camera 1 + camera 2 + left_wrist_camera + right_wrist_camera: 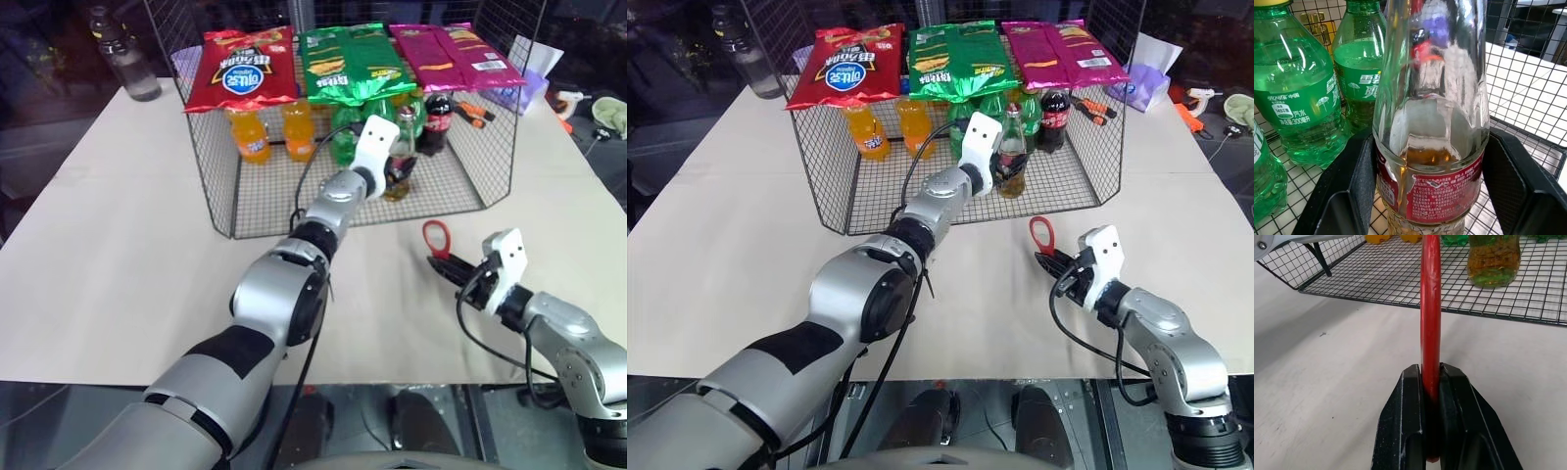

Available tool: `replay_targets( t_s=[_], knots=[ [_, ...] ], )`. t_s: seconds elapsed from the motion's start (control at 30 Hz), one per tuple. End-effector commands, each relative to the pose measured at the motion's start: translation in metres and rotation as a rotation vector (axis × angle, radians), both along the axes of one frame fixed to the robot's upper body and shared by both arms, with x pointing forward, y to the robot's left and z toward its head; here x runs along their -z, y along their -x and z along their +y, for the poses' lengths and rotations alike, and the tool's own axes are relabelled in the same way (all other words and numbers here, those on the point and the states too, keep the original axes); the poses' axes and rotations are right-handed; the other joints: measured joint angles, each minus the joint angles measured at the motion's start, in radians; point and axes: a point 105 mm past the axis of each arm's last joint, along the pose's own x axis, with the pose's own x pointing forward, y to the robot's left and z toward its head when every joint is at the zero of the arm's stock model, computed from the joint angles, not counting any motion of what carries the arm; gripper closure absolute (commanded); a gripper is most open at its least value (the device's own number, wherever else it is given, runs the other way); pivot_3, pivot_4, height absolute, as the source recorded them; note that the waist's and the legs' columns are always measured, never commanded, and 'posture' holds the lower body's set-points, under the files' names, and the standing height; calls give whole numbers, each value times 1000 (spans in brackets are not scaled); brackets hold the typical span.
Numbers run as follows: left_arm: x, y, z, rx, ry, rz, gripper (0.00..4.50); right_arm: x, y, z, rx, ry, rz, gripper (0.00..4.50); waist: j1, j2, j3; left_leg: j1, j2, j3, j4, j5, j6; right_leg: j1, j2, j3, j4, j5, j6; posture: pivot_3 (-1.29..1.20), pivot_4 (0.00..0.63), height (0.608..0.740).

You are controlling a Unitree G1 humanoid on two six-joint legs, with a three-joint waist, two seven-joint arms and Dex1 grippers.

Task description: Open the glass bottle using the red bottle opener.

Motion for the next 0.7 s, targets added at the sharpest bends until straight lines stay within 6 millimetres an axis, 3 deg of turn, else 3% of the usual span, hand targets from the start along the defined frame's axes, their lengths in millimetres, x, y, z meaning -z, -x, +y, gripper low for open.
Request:
replay_targets(
  t_s=[0.03, 0.27, 0.7],
  knots=[
    [-30, 3, -5, 57, 63, -86, 2037, -12, 3, 5, -32, -1, -59, 4500, 0, 0, 0, 0, 0, 0, 0, 0, 0, 0, 0, 0, 0, 0, 0, 0, 150, 740],
    [-38, 6, 3, 109, 68, -150, 2037, -11, 1, 5, -34, 0, -62, 4500, -4, 0, 0, -10, 0, 0, 4, 0, 0, -9, 0, 0, 3, 0, 0, 0, 150, 740],
    [-43, 23, 34, 163, 135, -268, 2037, -5, 1, 9, -64, 14, -54, 4500, -5, 0, 0, -12, 1, -1, 9, 0, 0, -10, 0, 0, 5, 0, 0, 0, 150, 740]
  ],
)
